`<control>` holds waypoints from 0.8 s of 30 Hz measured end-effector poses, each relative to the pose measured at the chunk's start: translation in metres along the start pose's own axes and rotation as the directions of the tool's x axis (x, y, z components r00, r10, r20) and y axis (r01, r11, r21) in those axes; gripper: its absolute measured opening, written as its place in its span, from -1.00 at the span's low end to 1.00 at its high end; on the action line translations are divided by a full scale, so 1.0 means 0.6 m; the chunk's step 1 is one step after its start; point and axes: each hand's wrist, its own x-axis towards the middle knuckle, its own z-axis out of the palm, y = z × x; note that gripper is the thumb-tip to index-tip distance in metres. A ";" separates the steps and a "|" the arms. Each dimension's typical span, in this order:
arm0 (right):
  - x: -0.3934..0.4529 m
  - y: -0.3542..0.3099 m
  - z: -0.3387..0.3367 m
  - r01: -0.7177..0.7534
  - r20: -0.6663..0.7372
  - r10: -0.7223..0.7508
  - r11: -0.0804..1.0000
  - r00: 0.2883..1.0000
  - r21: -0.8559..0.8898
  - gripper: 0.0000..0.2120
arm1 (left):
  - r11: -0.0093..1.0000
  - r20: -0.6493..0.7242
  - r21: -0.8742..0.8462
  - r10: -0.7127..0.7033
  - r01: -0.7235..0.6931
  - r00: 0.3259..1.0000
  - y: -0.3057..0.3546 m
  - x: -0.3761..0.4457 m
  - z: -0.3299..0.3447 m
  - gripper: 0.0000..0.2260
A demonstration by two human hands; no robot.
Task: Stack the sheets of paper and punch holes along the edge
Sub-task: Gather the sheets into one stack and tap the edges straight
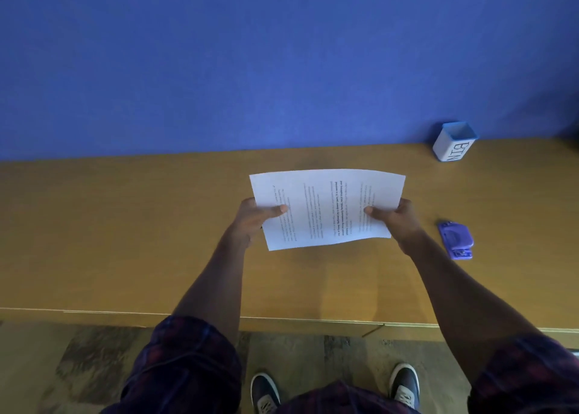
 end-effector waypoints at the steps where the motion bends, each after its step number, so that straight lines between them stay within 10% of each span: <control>1: 0.000 -0.003 0.000 0.018 -0.012 -0.018 1.000 1.000 0.014 -0.78 | 1.000 -0.014 -0.004 0.004 -0.004 1.000 0.004 -0.001 0.001 -0.72; 18: -0.025 0.023 0.002 0.190 -0.143 -0.181 0.980 0.973 0.052 -0.84 | 0.997 -0.035 -0.016 0.069 -0.070 0.997 -0.008 0.004 0.003 -0.85; 24: -0.022 0.067 -0.007 -0.025 -0.141 -0.001 0.983 0.990 -0.180 -0.87 | 0.993 -0.044 0.105 -0.054 0.058 0.998 -0.045 -0.004 0.019 -0.69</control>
